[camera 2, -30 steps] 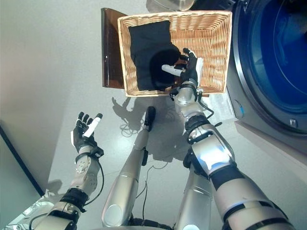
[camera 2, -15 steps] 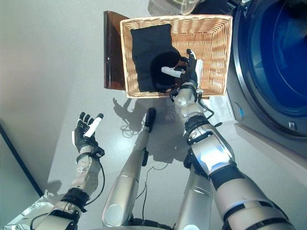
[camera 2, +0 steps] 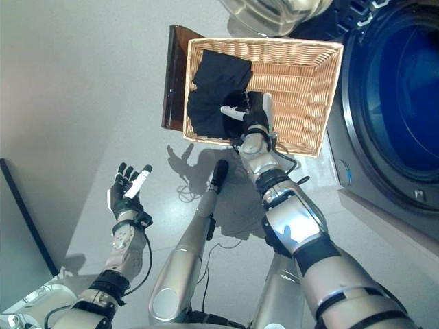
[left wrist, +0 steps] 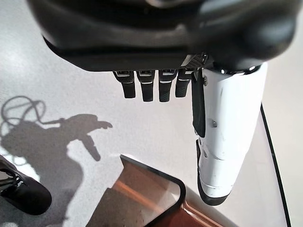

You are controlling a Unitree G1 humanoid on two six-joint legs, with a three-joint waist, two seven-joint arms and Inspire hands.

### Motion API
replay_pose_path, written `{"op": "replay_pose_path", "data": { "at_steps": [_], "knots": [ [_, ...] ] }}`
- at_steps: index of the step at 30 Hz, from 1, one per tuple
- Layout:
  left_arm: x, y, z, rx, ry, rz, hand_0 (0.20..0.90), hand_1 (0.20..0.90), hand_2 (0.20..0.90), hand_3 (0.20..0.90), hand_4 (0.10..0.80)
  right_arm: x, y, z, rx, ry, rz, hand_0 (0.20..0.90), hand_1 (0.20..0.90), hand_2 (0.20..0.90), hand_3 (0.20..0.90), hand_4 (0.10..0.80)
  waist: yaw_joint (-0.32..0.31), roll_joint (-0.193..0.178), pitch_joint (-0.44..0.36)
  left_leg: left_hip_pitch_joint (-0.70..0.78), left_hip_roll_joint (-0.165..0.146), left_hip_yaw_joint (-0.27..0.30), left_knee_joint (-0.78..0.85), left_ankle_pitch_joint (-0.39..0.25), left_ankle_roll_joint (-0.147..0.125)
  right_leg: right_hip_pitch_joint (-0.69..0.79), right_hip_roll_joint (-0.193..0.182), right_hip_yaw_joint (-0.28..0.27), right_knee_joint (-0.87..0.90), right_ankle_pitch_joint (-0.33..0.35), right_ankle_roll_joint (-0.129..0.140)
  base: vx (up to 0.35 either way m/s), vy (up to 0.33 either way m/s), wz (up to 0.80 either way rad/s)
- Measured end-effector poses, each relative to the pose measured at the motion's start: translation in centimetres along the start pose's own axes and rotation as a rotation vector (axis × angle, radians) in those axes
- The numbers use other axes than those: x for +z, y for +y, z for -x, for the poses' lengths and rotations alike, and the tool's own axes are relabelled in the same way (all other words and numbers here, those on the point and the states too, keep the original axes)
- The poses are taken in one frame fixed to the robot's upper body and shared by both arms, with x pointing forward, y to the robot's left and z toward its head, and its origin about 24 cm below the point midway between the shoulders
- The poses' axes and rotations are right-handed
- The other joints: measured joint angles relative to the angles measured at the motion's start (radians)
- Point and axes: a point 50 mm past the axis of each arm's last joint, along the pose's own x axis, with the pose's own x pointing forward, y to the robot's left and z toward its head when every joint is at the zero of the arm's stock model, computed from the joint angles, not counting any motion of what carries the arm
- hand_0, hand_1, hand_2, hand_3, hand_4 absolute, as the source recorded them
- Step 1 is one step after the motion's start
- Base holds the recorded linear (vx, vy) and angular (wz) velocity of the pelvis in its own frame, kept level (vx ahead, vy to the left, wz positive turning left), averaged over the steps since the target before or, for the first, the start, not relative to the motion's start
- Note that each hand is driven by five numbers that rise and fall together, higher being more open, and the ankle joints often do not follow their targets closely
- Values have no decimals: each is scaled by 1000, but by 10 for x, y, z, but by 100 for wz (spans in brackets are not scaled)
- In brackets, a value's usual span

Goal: Pick up the clothes and place them into the washing machine

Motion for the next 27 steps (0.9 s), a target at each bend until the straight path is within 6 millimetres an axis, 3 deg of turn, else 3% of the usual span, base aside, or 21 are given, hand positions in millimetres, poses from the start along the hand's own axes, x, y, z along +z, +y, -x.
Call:
{"op": "replay_pose_path", "data": {
  "at_steps": [11,23,27],
  "knots": [
    [0,-1,-1,2,2,-2,900,900,900,900,800,-2,4,1,1,14,19,200,200,200,200,300,-2,-1,1,1,-20,-11,3,2,1,18,-18,6,-1,-11,25,-8,7,9],
    [-6,3,0,12,22,-19,900,900,900,900,800,-9,-1,1,-23,49,-20,200,200,200,200,300,-10,-3,8,43,-22,19,21,-8,15,64,-12,33,-34,8,33,-6,4,-6],
    [-6,4,0,18,26,-12,900,900,900,900,800,-11,-4,1,-41,77,-96,200,200,200,200,300,-23,-5,9,58,-23,38,21,-12,20,87,-5,54,-70,24,49,1,-11,-9]
  ]
}}
